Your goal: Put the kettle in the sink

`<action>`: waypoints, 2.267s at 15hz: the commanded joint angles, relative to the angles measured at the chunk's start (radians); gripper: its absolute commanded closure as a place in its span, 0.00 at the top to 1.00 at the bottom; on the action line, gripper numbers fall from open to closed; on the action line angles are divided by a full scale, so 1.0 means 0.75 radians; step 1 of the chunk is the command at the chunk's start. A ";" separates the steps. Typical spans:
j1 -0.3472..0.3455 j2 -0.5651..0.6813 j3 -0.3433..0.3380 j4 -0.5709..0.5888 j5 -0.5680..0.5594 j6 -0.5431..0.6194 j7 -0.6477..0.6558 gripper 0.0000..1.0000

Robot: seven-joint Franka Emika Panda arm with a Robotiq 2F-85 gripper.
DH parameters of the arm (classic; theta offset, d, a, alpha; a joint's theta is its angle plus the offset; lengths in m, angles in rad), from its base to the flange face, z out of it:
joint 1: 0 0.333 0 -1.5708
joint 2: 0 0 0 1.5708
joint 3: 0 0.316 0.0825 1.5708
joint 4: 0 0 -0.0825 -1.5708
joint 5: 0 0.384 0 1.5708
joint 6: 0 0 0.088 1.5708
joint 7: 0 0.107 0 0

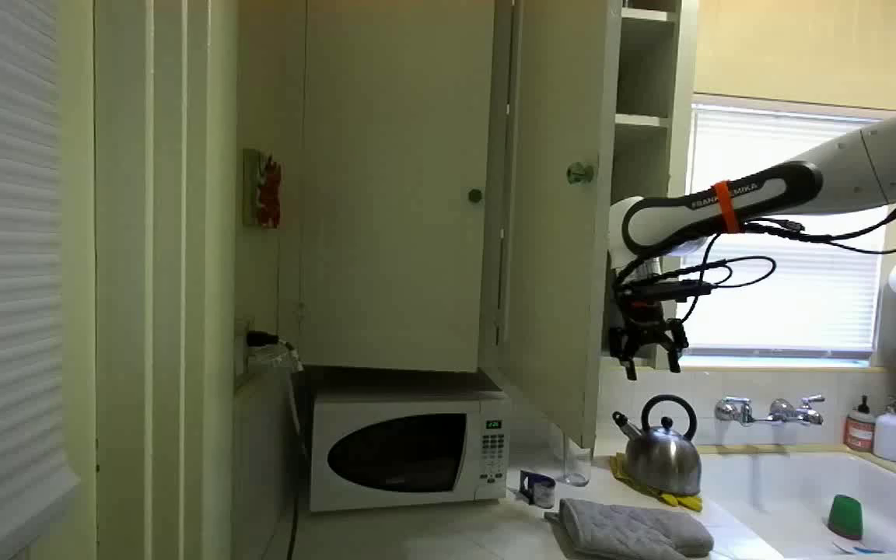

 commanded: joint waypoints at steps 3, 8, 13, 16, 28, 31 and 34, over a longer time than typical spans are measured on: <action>0.044 0.005 -0.039 0.003 -0.010 -0.003 0.009 1.00; 0.043 -0.007 -0.056 -0.005 -0.010 -0.001 -0.037 1.00; 0.023 -0.176 -0.240 -0.112 -0.023 0.070 -0.497 1.00; 0.033 -0.261 -0.444 -0.180 0.014 0.163 -0.801 1.00; 0.109 0.003 -1.008 -0.199 0.134 0.372 -1.649 1.00; 0.119 0.026 -1.003 -0.196 0.124 0.423 -1.650 1.00; 0.053 0.136 -1.009 -0.148 0.235 0.659 -1.858 1.00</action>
